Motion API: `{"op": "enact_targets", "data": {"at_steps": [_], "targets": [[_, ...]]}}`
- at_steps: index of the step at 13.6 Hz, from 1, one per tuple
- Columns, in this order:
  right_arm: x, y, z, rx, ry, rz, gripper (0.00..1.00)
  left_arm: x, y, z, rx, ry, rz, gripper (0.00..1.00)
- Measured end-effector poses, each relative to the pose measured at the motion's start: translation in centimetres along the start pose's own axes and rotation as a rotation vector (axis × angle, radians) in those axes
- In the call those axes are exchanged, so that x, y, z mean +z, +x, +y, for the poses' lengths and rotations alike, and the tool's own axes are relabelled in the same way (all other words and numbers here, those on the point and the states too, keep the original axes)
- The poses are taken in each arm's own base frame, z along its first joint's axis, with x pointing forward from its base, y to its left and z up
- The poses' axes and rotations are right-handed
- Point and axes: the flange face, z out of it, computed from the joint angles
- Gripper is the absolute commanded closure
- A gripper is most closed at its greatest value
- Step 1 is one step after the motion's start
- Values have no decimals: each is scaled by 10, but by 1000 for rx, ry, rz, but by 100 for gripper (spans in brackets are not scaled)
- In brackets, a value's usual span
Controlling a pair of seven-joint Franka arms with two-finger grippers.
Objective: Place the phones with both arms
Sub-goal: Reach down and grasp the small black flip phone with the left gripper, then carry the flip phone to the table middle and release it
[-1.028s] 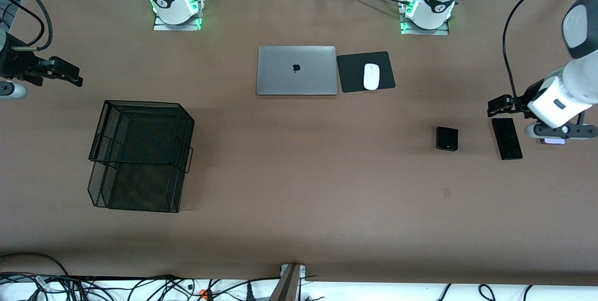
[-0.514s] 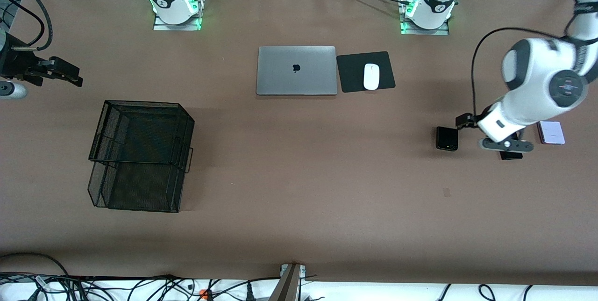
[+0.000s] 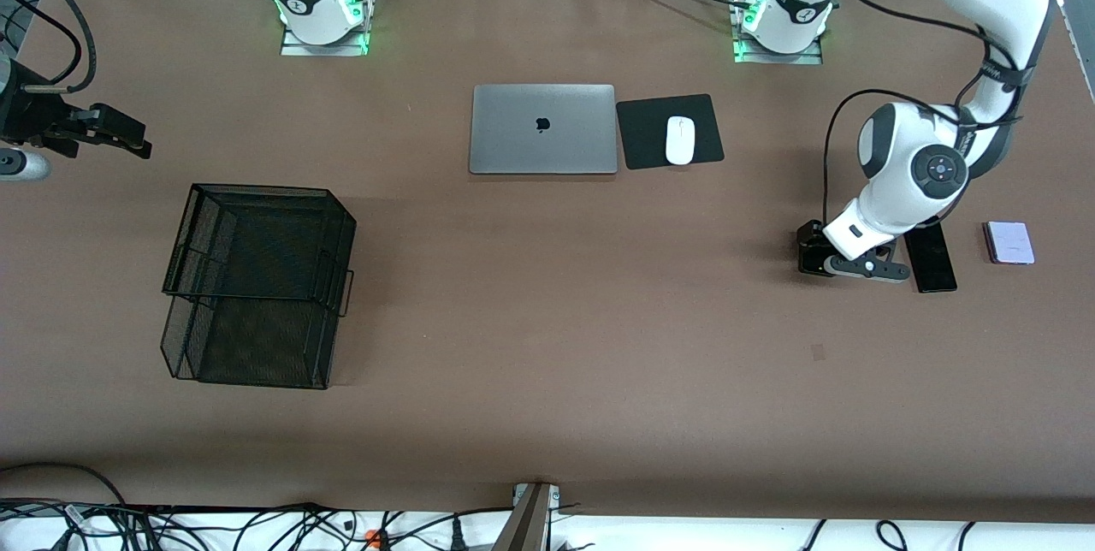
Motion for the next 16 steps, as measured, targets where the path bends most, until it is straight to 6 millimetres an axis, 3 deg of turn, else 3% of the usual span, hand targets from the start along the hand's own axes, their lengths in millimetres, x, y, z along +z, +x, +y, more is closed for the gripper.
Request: {"op": "enact_targets", "data": {"at_steps": [2, 7, 8, 9, 10, 11, 14, 16], "targets": [[0, 0, 0, 0, 0, 0, 0, 20, -4, -3, -8, -7, -4, 0], [0, 0, 0, 0, 0, 0, 0, 28, -6, -4, -12, -10, -14, 0], [0, 0, 0, 0, 0, 0, 0, 32, -7, -4, -11, -12, -21, 16], [0, 0, 0, 0, 0, 0, 0, 36, -9, -4, -11, -14, -29, 46], [0, 0, 0, 0, 0, 0, 0, 40, -9, -3, -11, -16, -35, 67], [0, 0, 0, 0, 0, 0, 0, 38, -8, -3, -11, -15, -31, 74], [0, 0, 0, 0, 0, 0, 0, 23, 6, -6, -13, -10, -36, 74], [0, 0, 0, 0, 0, 0, 0, -3, 29, 8, 14, -18, -82, 74]]}}
